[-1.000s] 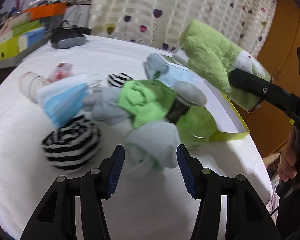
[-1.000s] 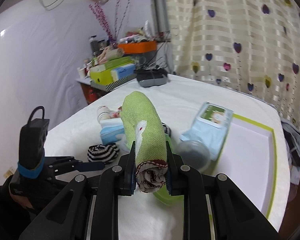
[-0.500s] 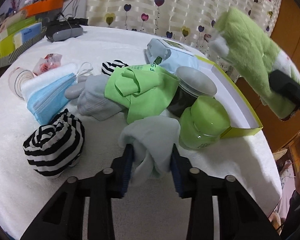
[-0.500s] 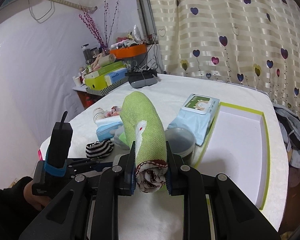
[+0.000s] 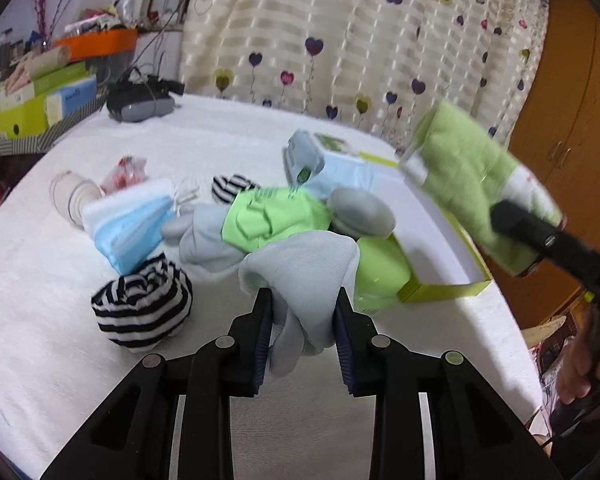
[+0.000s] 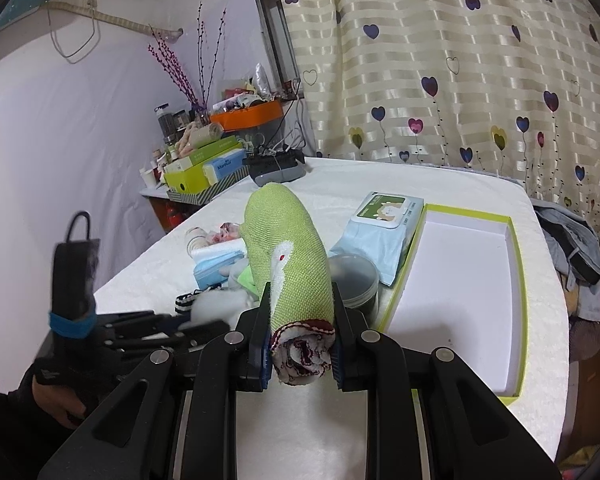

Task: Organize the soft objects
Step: 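Lift the green towel with the right gripper while the left gripper grasps the light blue sock, then lower the towel and sock into the white box and open both grippers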

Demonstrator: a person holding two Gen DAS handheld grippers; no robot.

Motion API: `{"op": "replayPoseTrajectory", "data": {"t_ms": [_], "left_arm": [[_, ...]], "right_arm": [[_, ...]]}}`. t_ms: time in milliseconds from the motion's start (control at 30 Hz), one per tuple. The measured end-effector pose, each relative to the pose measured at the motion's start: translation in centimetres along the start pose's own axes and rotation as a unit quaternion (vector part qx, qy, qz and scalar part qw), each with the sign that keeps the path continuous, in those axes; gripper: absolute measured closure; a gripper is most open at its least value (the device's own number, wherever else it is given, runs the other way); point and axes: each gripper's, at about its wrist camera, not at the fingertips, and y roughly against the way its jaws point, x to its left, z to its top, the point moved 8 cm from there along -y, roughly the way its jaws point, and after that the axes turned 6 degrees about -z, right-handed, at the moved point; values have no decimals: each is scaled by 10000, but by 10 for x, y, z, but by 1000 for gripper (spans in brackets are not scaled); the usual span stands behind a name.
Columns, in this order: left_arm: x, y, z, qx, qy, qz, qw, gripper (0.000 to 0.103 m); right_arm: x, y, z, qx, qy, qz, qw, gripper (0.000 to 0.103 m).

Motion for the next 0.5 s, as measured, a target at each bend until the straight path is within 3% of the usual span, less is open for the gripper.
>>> {"op": "replayPoseTrajectory", "data": {"t_ms": [500], "left_arm": [[-34,6,47,-340,-434,-182,9983,75]], "right_arm": [[-37,18,4,-183,-472,-402,9979,80]]}}
